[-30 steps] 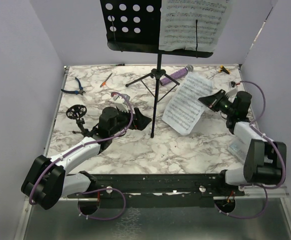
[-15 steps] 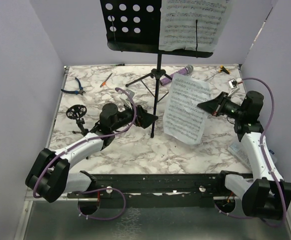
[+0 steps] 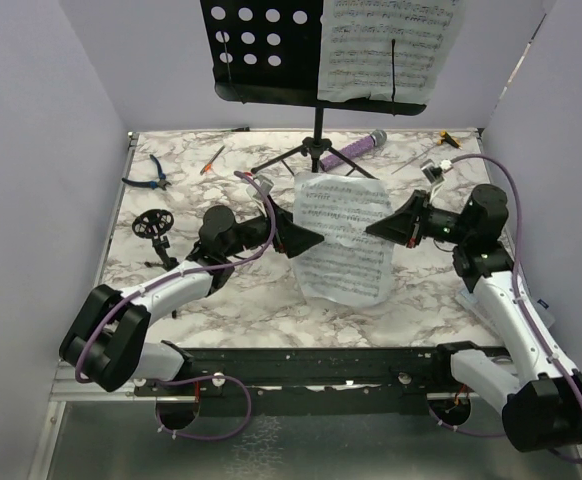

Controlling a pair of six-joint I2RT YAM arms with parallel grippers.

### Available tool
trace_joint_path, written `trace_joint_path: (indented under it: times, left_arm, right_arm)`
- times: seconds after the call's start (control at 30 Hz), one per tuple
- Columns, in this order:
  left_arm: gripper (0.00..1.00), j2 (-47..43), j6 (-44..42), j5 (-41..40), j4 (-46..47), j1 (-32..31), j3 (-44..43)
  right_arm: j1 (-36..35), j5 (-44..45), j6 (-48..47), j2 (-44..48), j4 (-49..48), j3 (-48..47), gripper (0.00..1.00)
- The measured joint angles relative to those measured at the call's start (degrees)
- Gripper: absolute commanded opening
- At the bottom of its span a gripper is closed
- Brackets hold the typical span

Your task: Set up the instrument practice props

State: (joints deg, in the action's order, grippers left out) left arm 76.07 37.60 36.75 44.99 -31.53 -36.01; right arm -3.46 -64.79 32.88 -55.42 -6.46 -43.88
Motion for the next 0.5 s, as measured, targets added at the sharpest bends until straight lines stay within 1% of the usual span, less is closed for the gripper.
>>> trace_joint_path:
  times: [0.03, 0.1, 0.17, 0.2, 0.23, 0.33, 0.37, 0.43, 0.5]
  left_arm:
    - [0.78, 0.4, 0.7, 0.7, 1.3, 0.0, 0.0]
    - [0.66, 1.1, 1.9, 1.8, 3.0, 0.0, 0.0]
    - [0.48, 1.7, 2.6, 2.8, 4.2, 0.0, 0.0]
    - [0.37, 2.0, 3.0, 3.3, 4.7, 0.0, 0.0]
    - [0.28, 2.2, 3.4, 3.7, 5.2, 0.0, 0.0]
    - [0.03, 2.3, 4.6, 4.3, 6.1, 0.0, 0.0]
    - [0.00, 2.3, 4.8, 4.4, 6.7, 0.0, 0.0]
    - [0.00, 2.2, 5.1, 4.3, 7.1, 0.0, 0.0]
    - [0.00, 1.8, 5.3, 4.2, 7.2, 0.0, 0.0]
  right_arm:
    - [-1.8, 0.0, 0.3, -0.5, -0.9, 0.0, 0.00]
    - [-3.9, 0.0, 0.9, -1.4, -2.5, 0.0, 0.00]
    - [-4.8, 0.1, 1.5, -2.4, -3.9, 0.0, 0.01]
    - [-4.9, 0.2, 1.5, -2.8, -4.1, -0.1, 0.05]
    - [-4.9, 0.5, 1.4, -3.3, -4.2, -0.2, 0.10]
    - [-4.9, 1.1, 1.0, -4.9, -4.2, -0.7, 0.30]
    - [-4.9, 1.4, 0.6, -5.3, -4.1, -0.7, 0.37]
    - [-4.9, 2.3, 0.0, -5.9, -3.8, -0.7, 0.47]
    - [-4.9, 3.8, -0.7, -6.1, -3.4, -0.7, 0.55]
